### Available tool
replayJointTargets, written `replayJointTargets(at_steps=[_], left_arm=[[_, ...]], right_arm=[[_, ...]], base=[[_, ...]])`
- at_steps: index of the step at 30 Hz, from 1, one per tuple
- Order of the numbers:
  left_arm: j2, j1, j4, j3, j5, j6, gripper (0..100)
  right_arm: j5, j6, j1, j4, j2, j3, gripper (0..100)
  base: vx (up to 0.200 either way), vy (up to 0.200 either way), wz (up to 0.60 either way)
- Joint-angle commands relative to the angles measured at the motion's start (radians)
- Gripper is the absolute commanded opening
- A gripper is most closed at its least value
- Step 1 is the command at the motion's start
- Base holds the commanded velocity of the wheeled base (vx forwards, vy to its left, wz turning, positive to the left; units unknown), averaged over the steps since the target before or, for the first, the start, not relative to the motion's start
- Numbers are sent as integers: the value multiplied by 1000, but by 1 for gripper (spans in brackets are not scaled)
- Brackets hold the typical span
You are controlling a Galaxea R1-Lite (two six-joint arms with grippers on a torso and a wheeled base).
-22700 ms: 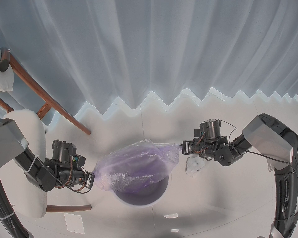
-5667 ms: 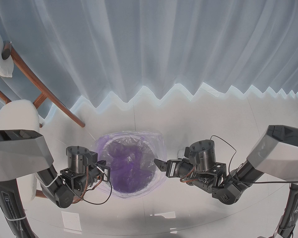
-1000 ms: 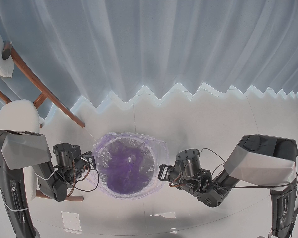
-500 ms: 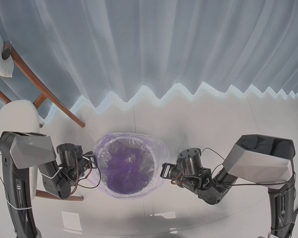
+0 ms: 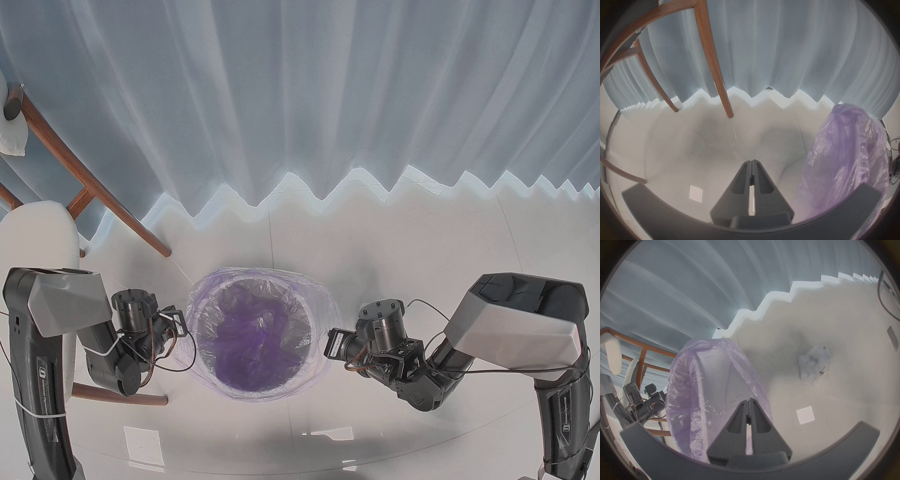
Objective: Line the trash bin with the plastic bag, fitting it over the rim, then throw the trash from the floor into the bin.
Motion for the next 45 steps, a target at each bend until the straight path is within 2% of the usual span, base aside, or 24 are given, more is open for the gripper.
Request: replayJointTargets(at_steps=[1,8,14,17,21,29,35,41,45], left_arm=[[38,7,0,-12,1,0,0],[62,4,10,-41,3,4,0],[78,1,60,-110,38,17,0],[76,-2,70,-130,51,40,0],[81,-7,64,-140,55,119,0],[81,-9,60,-136,49,150,0],[-54,-18,56,-57,23,142,0],[-221,-48,55,65,12,136,0],[-317,-67,56,123,6,106,0]], right_arm=[[0,0,0,0,12,-12,0],[0,-2,-9,1,40,-38,0],[-1,-16,-15,1,87,-70,0],[-6,-20,-21,3,101,-85,0],[-24,-33,-30,9,129,-104,0],[-64,-60,-52,9,160,-124,0],[-58,-52,-33,10,2,-24,0],[-12,-51,39,9,-187,114,0],[2,-51,51,3,-273,220,0]], base=[[0,0,0],[0,0,0],[0,0,0],[0,0,0],[0,0,0],[0,0,0],[0,0,0],[0,0,0],[0,0,0]])
